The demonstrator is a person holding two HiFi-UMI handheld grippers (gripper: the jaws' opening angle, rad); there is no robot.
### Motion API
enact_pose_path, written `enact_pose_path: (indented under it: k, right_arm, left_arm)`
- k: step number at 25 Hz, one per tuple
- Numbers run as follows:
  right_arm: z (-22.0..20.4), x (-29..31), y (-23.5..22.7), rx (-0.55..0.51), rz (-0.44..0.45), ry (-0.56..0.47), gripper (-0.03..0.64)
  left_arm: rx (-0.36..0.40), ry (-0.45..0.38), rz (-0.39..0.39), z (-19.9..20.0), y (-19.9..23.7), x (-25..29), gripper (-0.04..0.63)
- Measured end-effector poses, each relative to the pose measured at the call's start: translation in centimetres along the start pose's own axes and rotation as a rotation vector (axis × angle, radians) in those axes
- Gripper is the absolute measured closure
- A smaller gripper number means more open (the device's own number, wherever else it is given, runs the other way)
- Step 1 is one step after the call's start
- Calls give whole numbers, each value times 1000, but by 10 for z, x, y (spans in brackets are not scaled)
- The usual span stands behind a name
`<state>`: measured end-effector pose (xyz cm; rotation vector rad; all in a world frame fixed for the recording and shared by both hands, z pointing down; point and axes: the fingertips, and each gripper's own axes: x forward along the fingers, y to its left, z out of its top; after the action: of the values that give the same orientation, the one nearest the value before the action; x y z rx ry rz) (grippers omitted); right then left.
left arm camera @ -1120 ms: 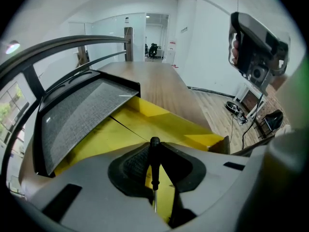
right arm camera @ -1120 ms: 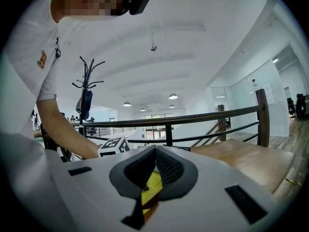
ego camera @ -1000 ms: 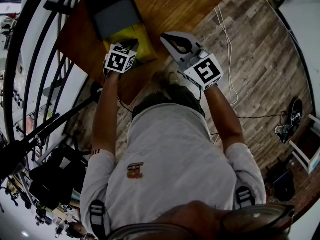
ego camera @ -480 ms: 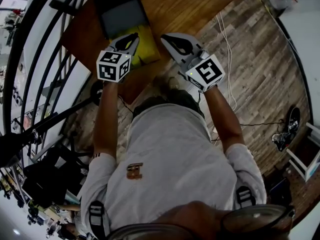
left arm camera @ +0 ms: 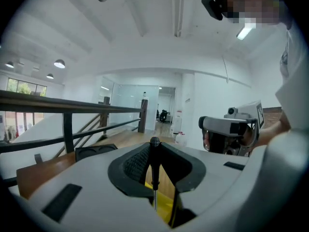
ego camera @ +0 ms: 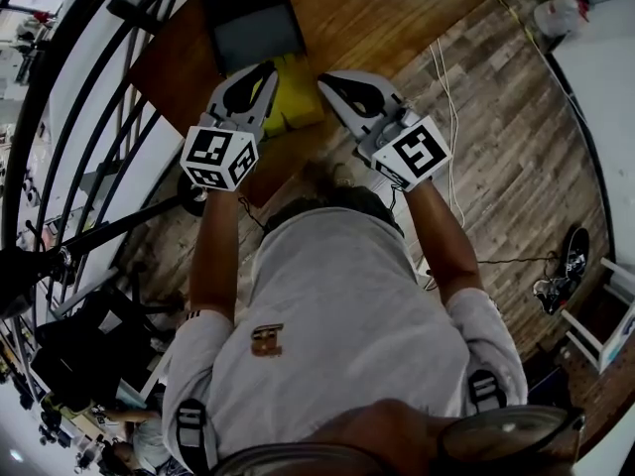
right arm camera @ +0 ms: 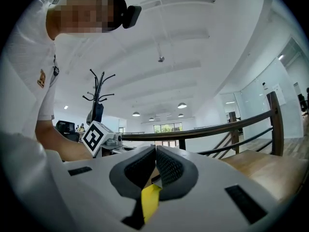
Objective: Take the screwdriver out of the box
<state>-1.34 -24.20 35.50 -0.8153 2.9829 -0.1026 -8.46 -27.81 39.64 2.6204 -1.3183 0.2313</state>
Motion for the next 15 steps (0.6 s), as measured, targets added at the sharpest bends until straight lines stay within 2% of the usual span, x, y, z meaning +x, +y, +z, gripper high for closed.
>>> enact_pose_path:
  k: [8, 15]
  right_arm:
    - [18, -1, 20, -11, 14, -40, 584]
    - [30, -6, 36, -19, 17, -78, 584]
  left_arm:
    - [27, -221, -4, 42, -18, -34, 515]
    - [78, -372, -18, 66, -39, -63, 515]
